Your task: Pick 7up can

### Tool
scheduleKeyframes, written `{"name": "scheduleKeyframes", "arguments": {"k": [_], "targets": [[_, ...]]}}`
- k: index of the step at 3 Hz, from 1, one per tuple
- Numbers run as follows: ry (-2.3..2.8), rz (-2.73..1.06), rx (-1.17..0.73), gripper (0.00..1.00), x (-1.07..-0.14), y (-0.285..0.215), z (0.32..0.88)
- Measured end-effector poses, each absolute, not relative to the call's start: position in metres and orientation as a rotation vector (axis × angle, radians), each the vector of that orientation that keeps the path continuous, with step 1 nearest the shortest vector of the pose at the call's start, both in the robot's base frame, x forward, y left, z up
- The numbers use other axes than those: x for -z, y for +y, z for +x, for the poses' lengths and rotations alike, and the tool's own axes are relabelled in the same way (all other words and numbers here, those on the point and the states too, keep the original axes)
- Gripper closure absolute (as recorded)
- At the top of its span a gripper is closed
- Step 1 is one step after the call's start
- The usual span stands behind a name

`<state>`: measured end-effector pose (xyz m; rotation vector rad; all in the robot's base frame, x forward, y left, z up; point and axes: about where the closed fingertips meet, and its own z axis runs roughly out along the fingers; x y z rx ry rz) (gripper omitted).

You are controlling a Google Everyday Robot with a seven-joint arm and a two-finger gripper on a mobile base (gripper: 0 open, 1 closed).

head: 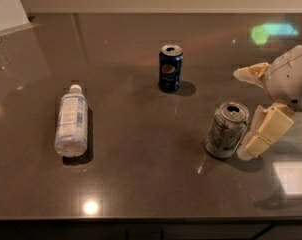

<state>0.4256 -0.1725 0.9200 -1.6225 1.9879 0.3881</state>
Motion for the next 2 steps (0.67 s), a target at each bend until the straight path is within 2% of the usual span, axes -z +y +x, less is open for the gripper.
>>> {"name": "scheduleKeyframes", "arguments": {"k": [2], "targets": [[1.986, -1.608, -0.390, 0.00, -0.9043, -0.1738, 0.4306]]}}
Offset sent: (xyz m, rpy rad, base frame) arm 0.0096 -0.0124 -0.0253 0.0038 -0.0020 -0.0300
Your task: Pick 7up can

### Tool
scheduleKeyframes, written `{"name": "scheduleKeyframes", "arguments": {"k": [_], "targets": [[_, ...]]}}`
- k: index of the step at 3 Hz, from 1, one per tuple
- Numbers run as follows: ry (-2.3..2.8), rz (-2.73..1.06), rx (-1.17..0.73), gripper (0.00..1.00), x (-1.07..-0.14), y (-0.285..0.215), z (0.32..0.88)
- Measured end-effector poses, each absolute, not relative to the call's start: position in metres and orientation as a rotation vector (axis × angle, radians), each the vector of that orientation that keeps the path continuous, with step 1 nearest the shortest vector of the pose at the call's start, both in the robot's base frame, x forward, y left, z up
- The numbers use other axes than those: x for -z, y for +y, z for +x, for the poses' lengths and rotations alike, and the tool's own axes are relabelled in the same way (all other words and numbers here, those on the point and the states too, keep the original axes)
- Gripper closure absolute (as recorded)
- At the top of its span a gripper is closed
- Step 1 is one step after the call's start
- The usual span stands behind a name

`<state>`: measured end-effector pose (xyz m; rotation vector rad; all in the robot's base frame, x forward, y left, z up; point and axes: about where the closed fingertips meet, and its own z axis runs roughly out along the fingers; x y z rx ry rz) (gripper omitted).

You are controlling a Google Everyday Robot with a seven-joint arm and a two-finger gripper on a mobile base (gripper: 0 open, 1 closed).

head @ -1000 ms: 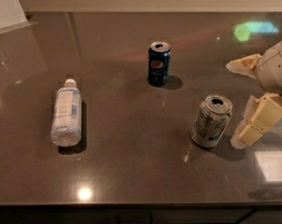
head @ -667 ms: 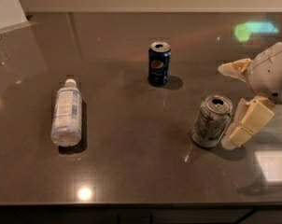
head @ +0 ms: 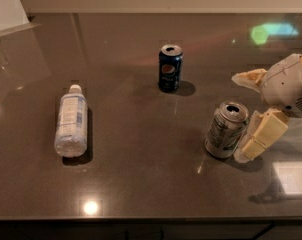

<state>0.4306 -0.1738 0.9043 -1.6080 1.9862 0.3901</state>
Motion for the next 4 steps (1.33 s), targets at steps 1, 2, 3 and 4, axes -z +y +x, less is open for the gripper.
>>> {"name": "scheduleKeyframes", "arguments": {"k": [1, 2, 3, 4], "targets": [[1.993, -1.603, -0.390, 0.17, -0.9000, -0.1758, 0.4316], [1.996, -1.597, -0.405, 0.34, -0.8970, -0.1766, 0.4317], [2.000, -1.590, -0.422, 0.59, -0.8940, -0.1770, 0.4314], [2.001, -1.576, -0.440, 0.81, -0.8969, -0.1770, 0.4339]]}}
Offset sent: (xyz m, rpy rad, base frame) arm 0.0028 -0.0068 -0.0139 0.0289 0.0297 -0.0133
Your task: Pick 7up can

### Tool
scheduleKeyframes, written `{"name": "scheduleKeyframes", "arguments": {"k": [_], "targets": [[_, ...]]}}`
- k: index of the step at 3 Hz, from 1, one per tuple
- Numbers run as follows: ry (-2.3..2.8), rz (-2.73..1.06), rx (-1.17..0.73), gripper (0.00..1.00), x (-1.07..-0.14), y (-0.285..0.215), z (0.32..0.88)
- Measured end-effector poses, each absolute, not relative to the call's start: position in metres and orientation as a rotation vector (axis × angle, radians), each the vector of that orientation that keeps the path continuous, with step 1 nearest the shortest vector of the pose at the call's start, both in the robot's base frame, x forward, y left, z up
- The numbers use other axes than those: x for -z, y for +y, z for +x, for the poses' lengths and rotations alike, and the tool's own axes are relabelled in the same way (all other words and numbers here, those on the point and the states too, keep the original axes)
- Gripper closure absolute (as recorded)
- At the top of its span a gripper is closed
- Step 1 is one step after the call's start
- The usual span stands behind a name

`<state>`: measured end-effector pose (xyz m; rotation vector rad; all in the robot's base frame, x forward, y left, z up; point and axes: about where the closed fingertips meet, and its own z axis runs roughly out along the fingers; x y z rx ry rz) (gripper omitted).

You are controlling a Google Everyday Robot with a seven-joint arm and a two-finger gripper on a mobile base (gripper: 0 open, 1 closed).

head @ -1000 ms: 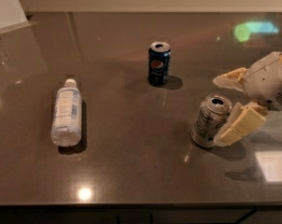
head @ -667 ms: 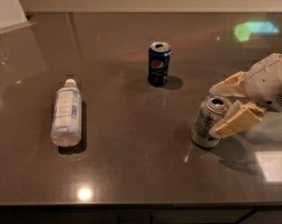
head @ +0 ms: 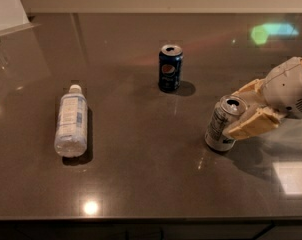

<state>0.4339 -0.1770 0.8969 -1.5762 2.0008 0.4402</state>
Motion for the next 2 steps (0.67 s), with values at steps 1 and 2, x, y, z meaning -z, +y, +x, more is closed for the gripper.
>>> {"name": "scheduleKeyframes", "arguments": {"k": [1, 2], "targets": [[2.027, -1.597, -0.414, 1.00, -0.910, -0.174, 0.443], [2.050, -1.629, -0.382, 1.00, -0.932, -0.169, 0.457]]}}
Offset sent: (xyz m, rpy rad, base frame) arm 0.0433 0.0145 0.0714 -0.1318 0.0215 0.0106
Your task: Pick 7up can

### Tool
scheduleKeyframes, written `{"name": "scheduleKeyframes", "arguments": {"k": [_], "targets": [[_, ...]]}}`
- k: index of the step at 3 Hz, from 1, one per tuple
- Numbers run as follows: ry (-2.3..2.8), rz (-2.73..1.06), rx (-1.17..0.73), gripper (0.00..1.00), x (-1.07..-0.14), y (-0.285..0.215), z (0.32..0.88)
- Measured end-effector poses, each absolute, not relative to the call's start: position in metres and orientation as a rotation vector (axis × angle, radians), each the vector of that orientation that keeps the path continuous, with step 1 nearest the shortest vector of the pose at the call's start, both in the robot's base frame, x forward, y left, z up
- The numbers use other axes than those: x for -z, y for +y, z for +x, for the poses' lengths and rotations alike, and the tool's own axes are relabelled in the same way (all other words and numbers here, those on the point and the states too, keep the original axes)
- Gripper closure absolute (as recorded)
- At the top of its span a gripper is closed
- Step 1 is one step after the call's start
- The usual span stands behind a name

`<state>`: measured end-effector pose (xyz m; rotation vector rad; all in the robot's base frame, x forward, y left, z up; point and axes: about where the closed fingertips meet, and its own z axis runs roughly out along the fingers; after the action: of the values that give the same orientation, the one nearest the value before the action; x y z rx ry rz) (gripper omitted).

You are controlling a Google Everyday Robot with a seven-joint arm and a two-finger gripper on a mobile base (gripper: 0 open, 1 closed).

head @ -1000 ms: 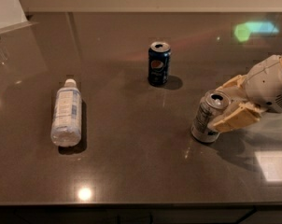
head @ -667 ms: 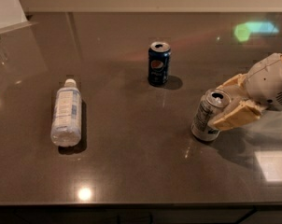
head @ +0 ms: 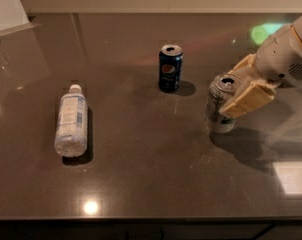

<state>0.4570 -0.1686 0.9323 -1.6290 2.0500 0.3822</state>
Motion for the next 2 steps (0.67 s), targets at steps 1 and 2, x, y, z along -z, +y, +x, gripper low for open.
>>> {"name": "scheduleKeyframes", "arguments": {"k": [1, 2], "targets": [[2.040, -1.654, -0.351, 1.00, -0.961, -0.162, 0.467], [2.001, -1.674, -0.329, 1.00, -0.994, -0.154, 0.473]]}}
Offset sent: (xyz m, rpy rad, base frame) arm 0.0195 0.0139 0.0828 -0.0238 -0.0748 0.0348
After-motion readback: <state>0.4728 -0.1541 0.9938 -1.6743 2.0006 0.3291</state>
